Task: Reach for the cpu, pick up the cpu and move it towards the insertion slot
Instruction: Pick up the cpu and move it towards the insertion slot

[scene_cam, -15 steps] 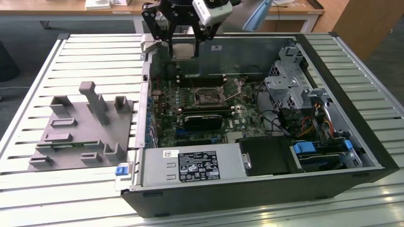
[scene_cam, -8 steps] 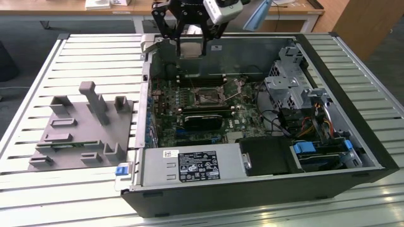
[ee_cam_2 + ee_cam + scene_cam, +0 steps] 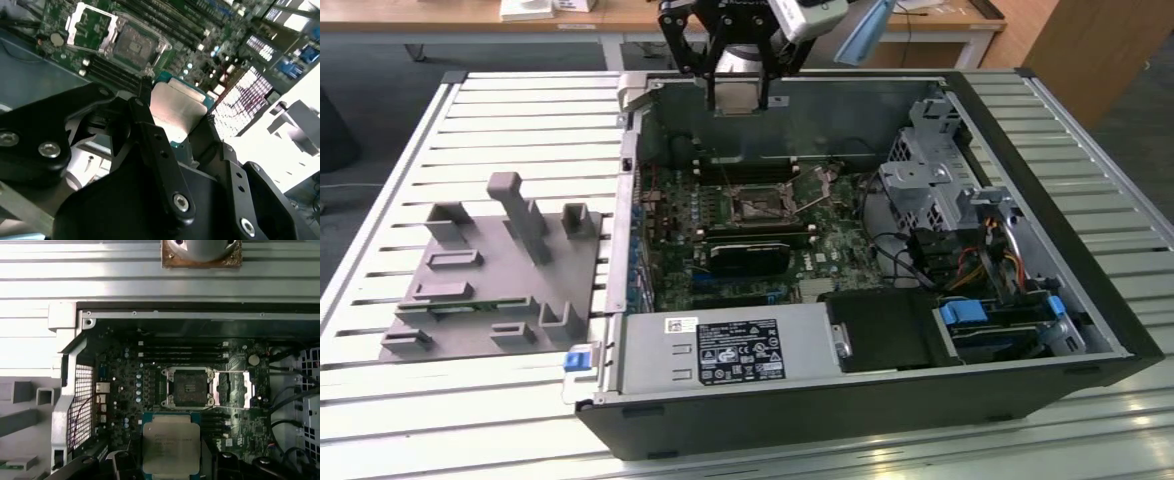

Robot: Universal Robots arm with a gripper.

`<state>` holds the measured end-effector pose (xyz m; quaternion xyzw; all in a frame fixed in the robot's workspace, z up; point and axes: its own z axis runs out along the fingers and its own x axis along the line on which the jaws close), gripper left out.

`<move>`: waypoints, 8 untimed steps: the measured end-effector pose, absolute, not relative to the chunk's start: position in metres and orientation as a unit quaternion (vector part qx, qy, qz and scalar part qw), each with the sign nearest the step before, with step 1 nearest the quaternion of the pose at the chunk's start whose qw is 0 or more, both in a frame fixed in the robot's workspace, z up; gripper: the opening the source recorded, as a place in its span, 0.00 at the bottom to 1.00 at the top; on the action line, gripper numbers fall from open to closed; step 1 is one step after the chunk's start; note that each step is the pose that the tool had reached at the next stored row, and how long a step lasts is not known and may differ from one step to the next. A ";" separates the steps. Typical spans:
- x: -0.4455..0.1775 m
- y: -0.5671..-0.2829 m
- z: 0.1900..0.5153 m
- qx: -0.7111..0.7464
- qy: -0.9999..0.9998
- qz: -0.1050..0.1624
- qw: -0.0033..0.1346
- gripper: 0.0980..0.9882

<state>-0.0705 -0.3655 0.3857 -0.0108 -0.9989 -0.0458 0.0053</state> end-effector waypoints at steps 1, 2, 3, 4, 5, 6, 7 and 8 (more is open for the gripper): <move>-0.069 -0.363 0.386 -0.011 -0.999 -0.046 0.005 0.50; -0.068 -0.361 0.386 -0.011 -0.999 -0.046 0.005 0.50; -0.066 -0.359 0.386 -0.011 -0.999 -0.046 0.005 0.50; -0.065 -0.358 0.385 -0.011 -0.999 -0.046 0.005 0.50; -0.064 -0.356 0.385 -0.011 -0.999 -0.046 0.005 0.50; -0.062 -0.354 0.385 -0.011 -0.999 -0.046 0.005 0.50; -0.061 -0.352 0.385 -0.011 -0.999 -0.046 0.005 0.50; -0.060 -0.350 0.385 -0.011 -0.999 -0.046 0.005 0.50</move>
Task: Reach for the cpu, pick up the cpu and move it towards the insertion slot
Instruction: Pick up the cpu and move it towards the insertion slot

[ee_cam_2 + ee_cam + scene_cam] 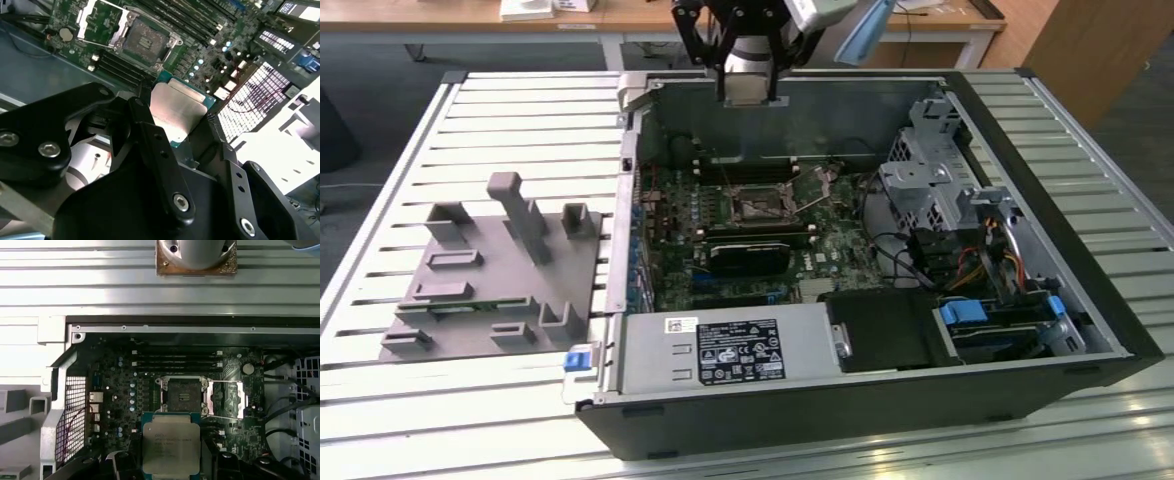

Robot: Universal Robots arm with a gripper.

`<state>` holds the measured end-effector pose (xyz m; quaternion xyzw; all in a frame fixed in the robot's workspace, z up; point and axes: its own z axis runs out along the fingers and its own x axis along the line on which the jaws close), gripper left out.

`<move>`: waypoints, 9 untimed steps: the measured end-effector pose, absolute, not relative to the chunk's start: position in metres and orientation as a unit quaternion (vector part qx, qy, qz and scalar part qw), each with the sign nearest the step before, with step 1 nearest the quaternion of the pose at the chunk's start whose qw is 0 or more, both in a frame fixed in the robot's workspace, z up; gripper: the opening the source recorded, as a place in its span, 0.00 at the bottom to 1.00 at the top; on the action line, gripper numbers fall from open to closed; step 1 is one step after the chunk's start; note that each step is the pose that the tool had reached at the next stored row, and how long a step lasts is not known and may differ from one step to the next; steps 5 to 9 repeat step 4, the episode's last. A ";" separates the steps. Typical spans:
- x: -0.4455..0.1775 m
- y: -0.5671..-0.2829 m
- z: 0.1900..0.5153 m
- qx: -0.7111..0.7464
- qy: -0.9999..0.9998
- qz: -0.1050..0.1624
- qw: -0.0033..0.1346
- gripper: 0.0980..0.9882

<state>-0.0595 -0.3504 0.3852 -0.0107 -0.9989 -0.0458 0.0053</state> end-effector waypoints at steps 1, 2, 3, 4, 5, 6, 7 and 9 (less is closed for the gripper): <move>-0.058 -0.349 0.385 -0.011 -0.999 -0.046 0.005 0.50; -0.057 -0.348 0.385 -0.011 -0.999 -0.046 0.005 0.50; -0.056 -0.348 0.385 -0.011 -0.999 -0.046 0.005 0.50; -0.055 -0.347 0.385 -0.011 -0.999 -0.046 0.005 0.50; -0.055 -0.347 0.385 -0.011 -0.999 -0.046 0.005 0.50; -0.055 -0.347 0.385 -0.011 -0.999 -0.046 0.005 0.50; -0.055 -0.347 0.385 -0.011 -0.999 -0.046 0.005 0.50; -0.055 -0.347 0.385 -0.011 -0.999 -0.046 0.005 0.50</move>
